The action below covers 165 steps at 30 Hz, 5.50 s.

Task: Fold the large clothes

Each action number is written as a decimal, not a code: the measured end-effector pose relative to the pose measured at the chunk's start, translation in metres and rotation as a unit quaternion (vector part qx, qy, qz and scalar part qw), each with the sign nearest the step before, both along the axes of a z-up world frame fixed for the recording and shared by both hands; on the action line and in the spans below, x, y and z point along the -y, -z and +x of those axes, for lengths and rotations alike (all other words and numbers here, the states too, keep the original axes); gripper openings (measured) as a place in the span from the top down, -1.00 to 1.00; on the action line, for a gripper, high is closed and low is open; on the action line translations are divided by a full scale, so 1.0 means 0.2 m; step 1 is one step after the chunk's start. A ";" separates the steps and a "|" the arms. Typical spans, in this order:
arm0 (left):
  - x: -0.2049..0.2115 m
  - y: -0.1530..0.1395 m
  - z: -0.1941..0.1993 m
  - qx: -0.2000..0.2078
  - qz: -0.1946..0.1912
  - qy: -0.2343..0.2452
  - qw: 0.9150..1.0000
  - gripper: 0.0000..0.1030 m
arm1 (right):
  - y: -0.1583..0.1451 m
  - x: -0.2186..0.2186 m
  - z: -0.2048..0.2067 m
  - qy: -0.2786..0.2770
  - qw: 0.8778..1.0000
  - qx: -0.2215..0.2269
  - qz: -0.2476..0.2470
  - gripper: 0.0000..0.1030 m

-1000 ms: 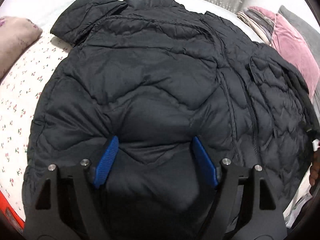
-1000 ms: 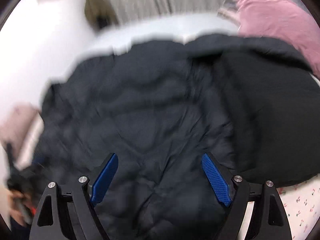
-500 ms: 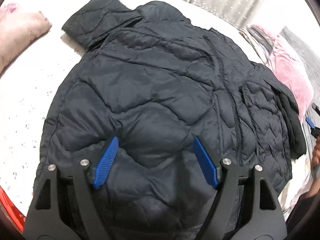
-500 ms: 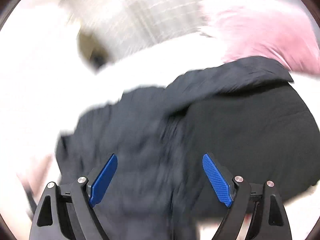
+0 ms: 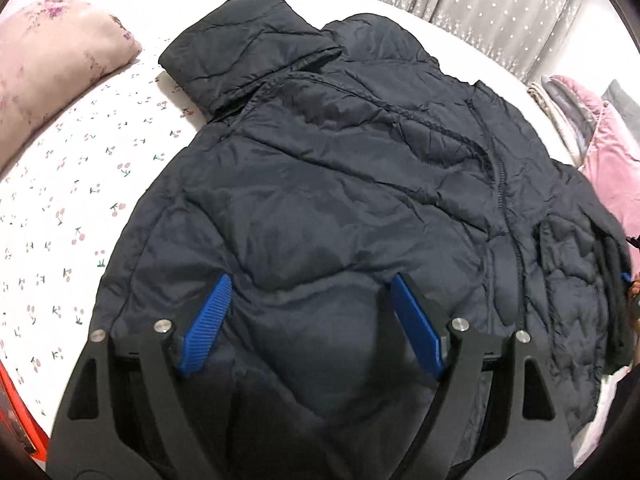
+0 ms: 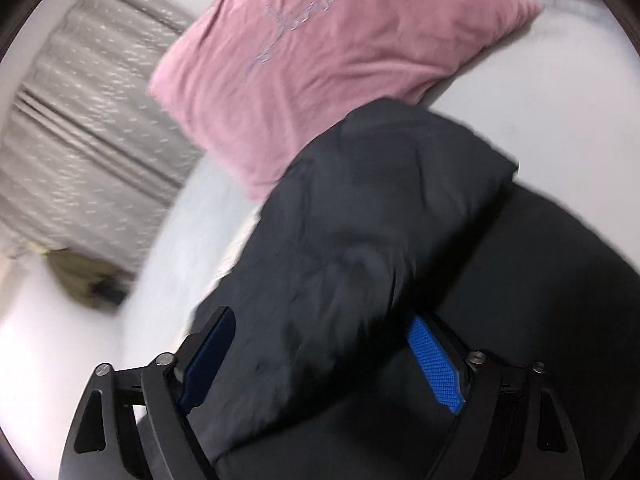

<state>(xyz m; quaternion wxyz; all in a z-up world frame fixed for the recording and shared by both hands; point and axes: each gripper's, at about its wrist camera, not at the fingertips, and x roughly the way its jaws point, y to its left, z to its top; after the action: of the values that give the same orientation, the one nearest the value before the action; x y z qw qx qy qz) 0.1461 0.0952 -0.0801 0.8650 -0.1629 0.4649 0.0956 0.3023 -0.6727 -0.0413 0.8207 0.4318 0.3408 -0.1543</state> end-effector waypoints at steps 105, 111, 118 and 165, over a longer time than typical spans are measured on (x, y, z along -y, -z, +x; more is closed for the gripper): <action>-0.44 0.00 0.80 -0.023 0.057 -0.067 0.996 0.65 | -0.20 -2.43 -0.72 -0.445 0.895 0.024 -0.026 -0.65; -0.62 -0.13 0.66 0.031 -0.019 -0.110 0.993 0.80 | -0.24 -2.41 -0.74 -0.442 0.895 0.050 -0.017 -0.63; -0.67 -0.44 0.50 0.098 -0.075 -0.134 0.983 0.81 | -0.20 -2.21 -0.71 -0.375 0.925 0.049 0.044 -0.63; 0.78 -0.36 0.88 0.061 -0.145 0.116 0.981 -0.50 | -0.09 -1.53 -0.70 -0.190 0.980 0.019 0.049 -0.63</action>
<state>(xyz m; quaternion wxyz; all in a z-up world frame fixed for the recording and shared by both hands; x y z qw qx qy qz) 0.3212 -0.0611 -0.0080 0.8641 -0.2368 0.4360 -0.0840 0.1624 -0.3666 -0.0236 0.8192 0.4015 0.4084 0.0289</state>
